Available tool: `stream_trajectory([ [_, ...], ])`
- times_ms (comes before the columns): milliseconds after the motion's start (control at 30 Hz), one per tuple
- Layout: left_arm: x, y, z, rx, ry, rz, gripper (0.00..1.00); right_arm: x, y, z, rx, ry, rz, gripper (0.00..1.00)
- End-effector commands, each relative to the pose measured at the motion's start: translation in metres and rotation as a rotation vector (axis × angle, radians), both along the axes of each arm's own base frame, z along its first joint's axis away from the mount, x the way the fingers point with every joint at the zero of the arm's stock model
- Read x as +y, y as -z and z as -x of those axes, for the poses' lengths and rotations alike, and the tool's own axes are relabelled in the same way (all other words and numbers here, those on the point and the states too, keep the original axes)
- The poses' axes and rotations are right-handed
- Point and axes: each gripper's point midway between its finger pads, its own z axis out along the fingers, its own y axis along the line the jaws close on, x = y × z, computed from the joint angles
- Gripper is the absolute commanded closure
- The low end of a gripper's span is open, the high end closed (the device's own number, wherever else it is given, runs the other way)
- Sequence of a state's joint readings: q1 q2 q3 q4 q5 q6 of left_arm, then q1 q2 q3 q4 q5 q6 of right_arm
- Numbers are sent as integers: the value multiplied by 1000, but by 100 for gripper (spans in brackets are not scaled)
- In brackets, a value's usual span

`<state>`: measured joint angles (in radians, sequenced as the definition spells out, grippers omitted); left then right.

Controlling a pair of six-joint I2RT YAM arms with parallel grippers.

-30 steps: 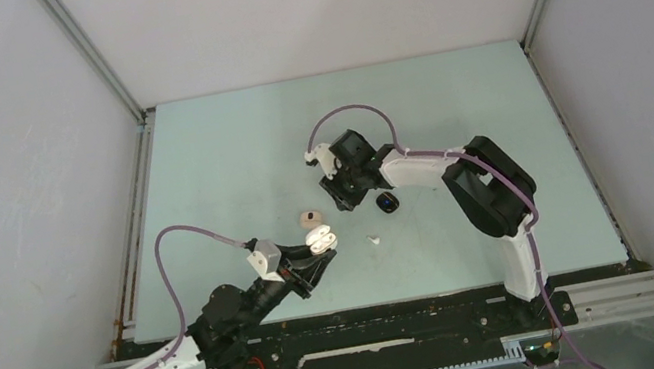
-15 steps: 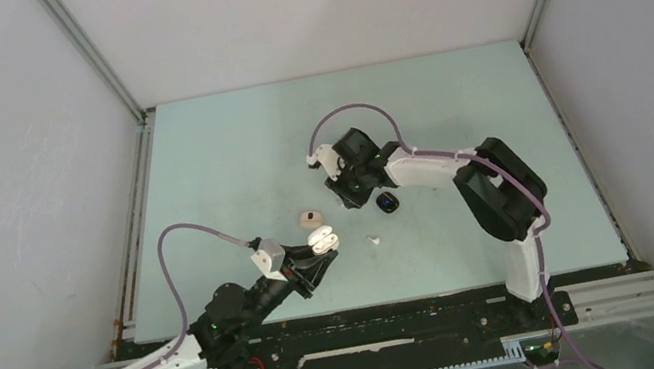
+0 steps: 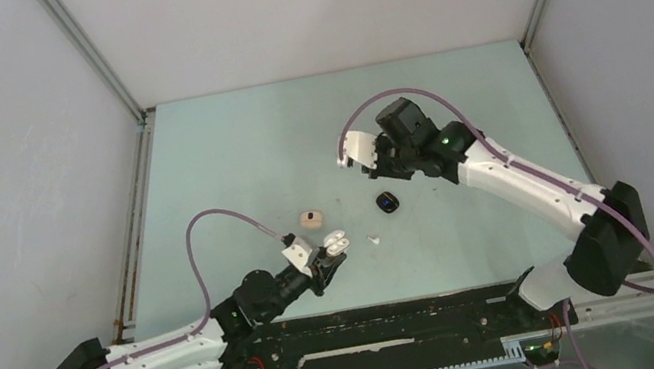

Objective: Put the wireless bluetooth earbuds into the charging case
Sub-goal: Insert the right earbud into the right side groove of the charging case.

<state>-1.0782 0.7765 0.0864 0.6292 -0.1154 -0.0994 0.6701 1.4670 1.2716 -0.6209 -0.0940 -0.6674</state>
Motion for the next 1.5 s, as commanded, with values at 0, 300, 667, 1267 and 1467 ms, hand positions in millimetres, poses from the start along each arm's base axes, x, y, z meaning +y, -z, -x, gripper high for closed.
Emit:
stream_trajectory([
  [0,-11,-39,-14,-128,-25,54,100,-37,-23,12,-174,-128,286,100],
  [300,-20,-65,-27,-177,-80,150,100,-34,-87,48,-459,-212,421,100],
  [667,-31,-81,-15,-231,-32,192,100,-9,-107,91,-702,-375,465,100],
  [1267,-34,-74,-14,-257,-33,91,100,19,-78,156,-81,-394,384,100],
  [1467,-37,-77,-15,-246,-46,112,100,24,-77,143,-145,-307,445,100],
])
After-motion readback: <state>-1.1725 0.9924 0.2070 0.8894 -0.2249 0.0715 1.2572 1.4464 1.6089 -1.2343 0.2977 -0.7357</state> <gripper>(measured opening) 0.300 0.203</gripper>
